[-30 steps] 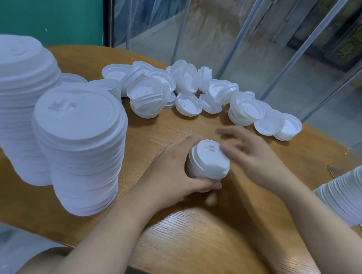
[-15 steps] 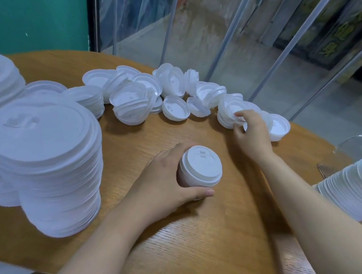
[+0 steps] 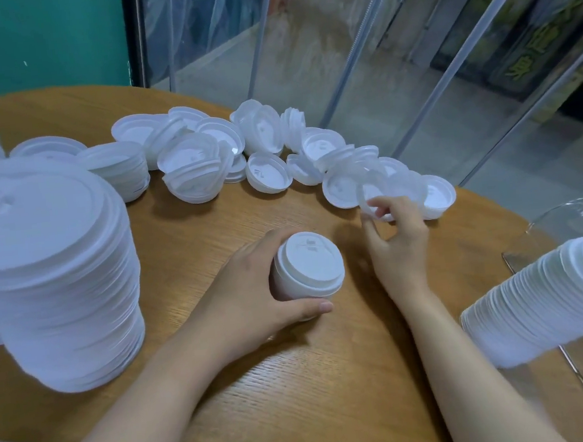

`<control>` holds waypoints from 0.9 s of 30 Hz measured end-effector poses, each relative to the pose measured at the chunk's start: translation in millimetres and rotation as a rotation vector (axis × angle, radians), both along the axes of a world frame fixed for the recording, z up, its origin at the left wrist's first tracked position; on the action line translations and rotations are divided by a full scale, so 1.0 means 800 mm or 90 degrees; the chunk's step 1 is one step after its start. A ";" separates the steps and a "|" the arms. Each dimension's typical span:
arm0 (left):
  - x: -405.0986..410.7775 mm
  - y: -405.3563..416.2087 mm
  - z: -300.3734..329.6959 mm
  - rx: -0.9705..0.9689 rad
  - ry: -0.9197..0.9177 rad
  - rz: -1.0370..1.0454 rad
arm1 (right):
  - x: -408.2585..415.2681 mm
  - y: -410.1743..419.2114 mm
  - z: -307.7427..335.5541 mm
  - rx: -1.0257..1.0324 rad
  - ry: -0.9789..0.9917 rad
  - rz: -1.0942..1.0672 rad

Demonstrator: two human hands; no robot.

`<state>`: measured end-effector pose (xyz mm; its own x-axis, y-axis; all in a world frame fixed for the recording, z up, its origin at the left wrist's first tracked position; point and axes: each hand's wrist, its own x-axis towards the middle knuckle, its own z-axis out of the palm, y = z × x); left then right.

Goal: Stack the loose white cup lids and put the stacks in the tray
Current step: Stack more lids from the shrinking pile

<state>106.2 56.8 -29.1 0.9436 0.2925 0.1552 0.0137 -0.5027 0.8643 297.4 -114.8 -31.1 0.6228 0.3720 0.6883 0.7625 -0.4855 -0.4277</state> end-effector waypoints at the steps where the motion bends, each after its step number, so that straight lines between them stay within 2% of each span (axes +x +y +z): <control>1: -0.001 0.000 -0.001 -0.001 -0.007 0.000 | -0.007 -0.001 -0.004 -0.004 0.007 0.015; 7: -0.001 0.001 -0.005 -0.022 -0.011 0.000 | -0.015 -0.003 -0.004 -0.003 0.088 0.076; 10: -0.002 -0.001 -0.004 -0.023 -0.010 0.001 | -0.019 -0.001 -0.002 0.078 0.198 0.081; 13: -0.003 -0.002 -0.004 -0.025 -0.005 0.009 | -0.020 -0.002 0.000 0.140 0.250 0.101; 22: -0.005 -0.005 0.001 -0.020 -0.006 0.006 | -0.007 -0.009 -0.004 -0.002 0.346 0.031; 27: -0.005 -0.004 -0.002 -0.013 -0.005 0.008 | -0.006 -0.010 -0.009 -0.086 0.330 0.030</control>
<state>101.9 53.9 -30.5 0.9386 0.3077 0.1558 0.0137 -0.4847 0.8746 292.7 -122.8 -38.4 0.8487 0.4719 0.2388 0.4903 -0.5329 -0.6897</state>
